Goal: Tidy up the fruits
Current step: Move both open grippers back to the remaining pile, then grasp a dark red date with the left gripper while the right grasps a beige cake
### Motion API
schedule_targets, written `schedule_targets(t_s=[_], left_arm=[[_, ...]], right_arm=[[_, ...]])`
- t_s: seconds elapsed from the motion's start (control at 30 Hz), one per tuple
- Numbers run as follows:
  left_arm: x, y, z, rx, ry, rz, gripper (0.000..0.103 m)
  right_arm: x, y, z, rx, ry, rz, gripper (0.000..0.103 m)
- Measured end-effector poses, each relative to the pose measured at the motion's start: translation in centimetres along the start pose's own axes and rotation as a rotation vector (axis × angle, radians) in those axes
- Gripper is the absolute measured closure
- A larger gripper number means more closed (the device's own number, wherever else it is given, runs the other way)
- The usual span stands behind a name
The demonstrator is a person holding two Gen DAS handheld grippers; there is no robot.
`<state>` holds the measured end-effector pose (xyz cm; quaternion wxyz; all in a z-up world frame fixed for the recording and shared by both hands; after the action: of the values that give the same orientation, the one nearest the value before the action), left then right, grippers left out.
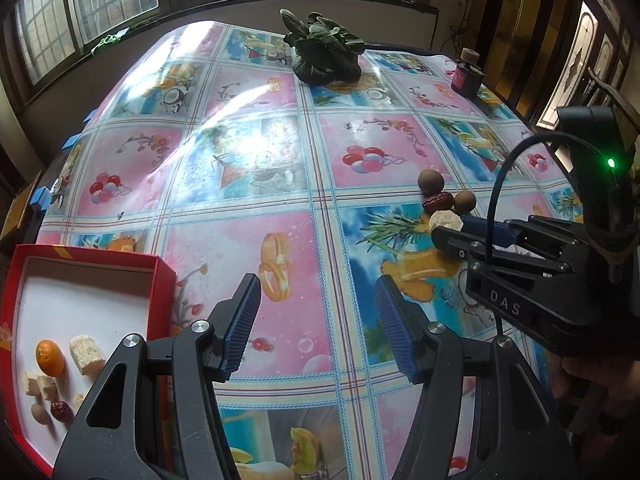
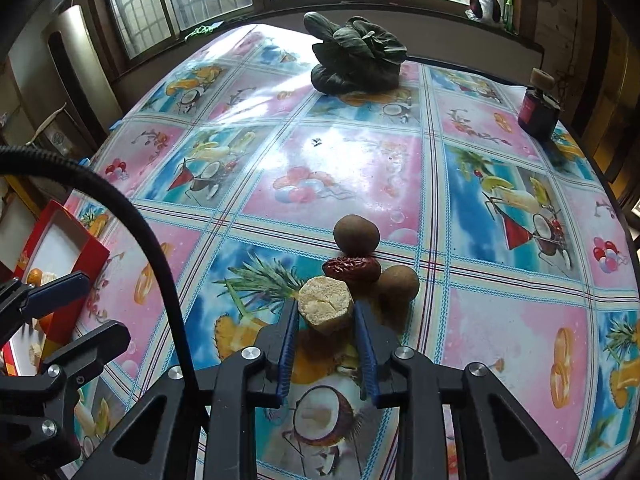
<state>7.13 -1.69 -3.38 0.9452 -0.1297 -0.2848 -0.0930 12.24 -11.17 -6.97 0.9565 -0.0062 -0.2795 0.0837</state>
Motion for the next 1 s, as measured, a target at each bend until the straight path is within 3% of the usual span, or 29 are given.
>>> schedule_targets(t_s=[0.4,0.63,0.87,0.93,1.0], left_arm=[[3.2,-6.5,-6.1,-0.166,0.076,-0.144,0.044],[3.5,-8.3,-9.6,-0.178,0.138,-0.265,0.044],[4.6,-8.9,-10.5,-0.175,0.118,-0.311,0.044],[4.5,-9.1,-10.4,-0.183,0.112,-0.322,0.05],[4.5,-9.1,-10.2,-0.186,0.109,-0.325,0.076]], right_arm=[[-3.9,-5.6,2.5,-0.078,0.039,-0.001,0.076],[-4.4,-7.0,2.5,-0.046,0.043,-0.023,0.076],[-4.1,-7.1,2.2,-0.03,0.041,-0.012,0.076],[-4.1,-7.0,2.2,-0.032,0.039,-0.008,0.076],[-4.0,-7.0,2.1,-0.033,0.039,-0.003,0.076]])
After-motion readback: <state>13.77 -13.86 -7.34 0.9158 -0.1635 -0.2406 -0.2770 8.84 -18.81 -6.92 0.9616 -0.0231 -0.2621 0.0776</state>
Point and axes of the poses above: each gripper's, at about its wrist camera, not at the fingertips, and z roughly against the way its jaws point, y to its left, x to its top, the point moved 10 cm from there along -z, roughly the way its jaws point, and after that the axes turned 12 degrees about -x, right-handed, at the moved point
